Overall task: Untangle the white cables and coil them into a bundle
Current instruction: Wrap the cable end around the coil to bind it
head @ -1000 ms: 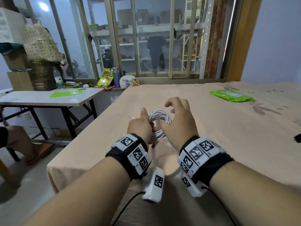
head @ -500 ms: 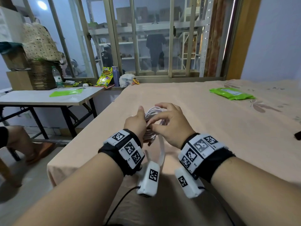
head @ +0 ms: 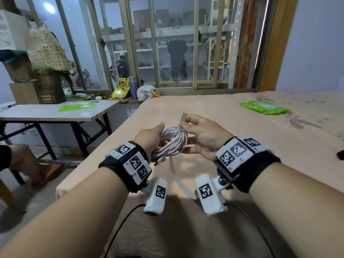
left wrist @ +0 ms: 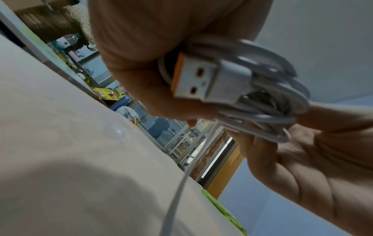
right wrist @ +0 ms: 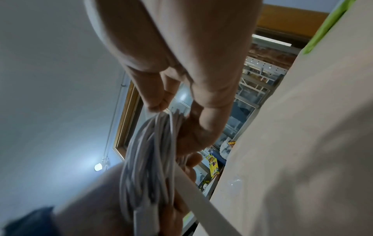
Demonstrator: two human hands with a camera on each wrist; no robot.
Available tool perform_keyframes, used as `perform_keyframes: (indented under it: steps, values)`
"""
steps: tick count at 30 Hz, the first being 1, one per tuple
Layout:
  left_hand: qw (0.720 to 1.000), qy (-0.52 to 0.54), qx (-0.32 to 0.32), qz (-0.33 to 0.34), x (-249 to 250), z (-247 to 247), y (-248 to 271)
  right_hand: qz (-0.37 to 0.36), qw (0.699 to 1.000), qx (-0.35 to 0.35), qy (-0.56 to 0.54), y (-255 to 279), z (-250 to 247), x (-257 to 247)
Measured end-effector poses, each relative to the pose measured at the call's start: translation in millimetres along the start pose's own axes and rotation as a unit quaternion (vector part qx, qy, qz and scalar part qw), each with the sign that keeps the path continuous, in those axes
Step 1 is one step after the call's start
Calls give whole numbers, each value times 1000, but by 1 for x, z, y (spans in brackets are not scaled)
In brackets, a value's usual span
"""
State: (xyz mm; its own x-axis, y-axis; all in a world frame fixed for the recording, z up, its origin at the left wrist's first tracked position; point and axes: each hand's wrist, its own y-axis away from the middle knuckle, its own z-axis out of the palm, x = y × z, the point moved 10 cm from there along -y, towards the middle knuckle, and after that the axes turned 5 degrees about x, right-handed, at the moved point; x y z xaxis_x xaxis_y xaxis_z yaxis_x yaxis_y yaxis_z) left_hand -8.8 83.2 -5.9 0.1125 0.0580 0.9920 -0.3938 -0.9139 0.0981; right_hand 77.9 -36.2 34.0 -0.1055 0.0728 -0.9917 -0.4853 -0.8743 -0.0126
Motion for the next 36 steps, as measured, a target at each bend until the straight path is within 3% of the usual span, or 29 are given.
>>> perform_keyframes:
  steps: [3, 6, 8, 10, 12, 14, 18, 23, 29, 33, 36]
  values:
    - [996, -77, 21, 39, 10, -4, -4, -30, 998, 43, -33, -6, -3, 0]
    - [975, -182, 32, 126, 29, -2, 1, -49, 991, 97, -72, -11, -11, 0]
    - [945, -244, 84, 202, 47, -7, 6, -60, 988, 123, -64, -14, -15, 0]
    - [914, -243, 129, 298, 68, -11, 27, -72, 985, 151, -50, -17, -20, -1]
    - [870, -242, 116, 414, 90, -3, 56, -84, 980, 173, -44, -19, -23, -3]
    - [846, -266, 69, 457, 96, 12, 76, -96, 976, 190, -35, -20, -26, -6]
    - [886, -280, 17, 368, 83, 20, 64, -96, 974, 201, -37, -20, -25, -9]
    - [896, -291, 20, 336, 75, 18, 58, -90, 978, 187, -32, -20, -20, -13]
    - [928, -209, -31, 308, 70, 18, 50, -83, 980, 180, -10, -21, -21, -17]
    - [964, -109, -57, 235, 59, 17, 43, -63, 987, 144, 20, -20, -13, -16]
    - [981, -35, -83, 170, 52, 19, 40, -74, 984, 155, 51, -17, -11, -17]
